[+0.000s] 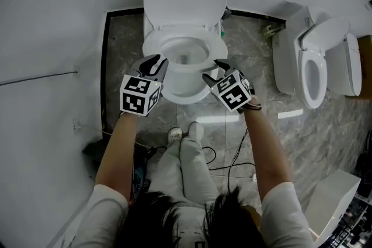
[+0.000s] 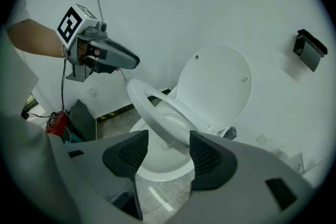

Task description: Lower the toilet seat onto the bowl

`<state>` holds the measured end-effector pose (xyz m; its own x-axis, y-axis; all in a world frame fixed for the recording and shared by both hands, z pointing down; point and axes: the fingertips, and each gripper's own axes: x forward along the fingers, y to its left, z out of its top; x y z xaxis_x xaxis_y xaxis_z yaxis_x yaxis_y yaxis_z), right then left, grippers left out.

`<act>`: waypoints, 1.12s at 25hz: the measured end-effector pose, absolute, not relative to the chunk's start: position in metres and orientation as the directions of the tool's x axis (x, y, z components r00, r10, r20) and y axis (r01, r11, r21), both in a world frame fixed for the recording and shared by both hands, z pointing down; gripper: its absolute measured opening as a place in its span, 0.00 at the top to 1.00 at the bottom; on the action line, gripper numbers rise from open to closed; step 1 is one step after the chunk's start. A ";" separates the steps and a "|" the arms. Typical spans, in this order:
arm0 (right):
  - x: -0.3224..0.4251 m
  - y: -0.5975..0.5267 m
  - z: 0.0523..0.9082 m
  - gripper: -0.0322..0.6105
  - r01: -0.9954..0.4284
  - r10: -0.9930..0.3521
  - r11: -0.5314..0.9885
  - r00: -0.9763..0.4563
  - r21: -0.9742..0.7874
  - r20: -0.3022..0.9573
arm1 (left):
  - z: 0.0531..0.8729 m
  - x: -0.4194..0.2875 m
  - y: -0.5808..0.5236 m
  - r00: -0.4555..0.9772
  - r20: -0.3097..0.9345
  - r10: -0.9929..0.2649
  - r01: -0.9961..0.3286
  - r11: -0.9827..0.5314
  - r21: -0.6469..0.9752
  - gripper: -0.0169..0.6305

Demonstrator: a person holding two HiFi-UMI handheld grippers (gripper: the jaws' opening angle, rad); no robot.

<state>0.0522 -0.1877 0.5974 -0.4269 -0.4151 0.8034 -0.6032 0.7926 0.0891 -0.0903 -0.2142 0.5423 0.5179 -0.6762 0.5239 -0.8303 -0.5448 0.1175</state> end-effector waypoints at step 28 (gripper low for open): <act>0.056 -0.120 0.668 0.55 -0.568 -0.107 0.789 -0.504 -0.236 0.857 | 0.633 -0.084 -0.164 0.478 0.687 -0.548 -0.838 -0.518 0.171 0.82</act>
<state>0.0561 -0.1200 0.6682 -0.5043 -0.1073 0.8568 -0.5680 0.7886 -0.2356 -0.0836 -0.1637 0.6335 0.4782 -0.5475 0.6867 -0.8381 -0.5181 0.1705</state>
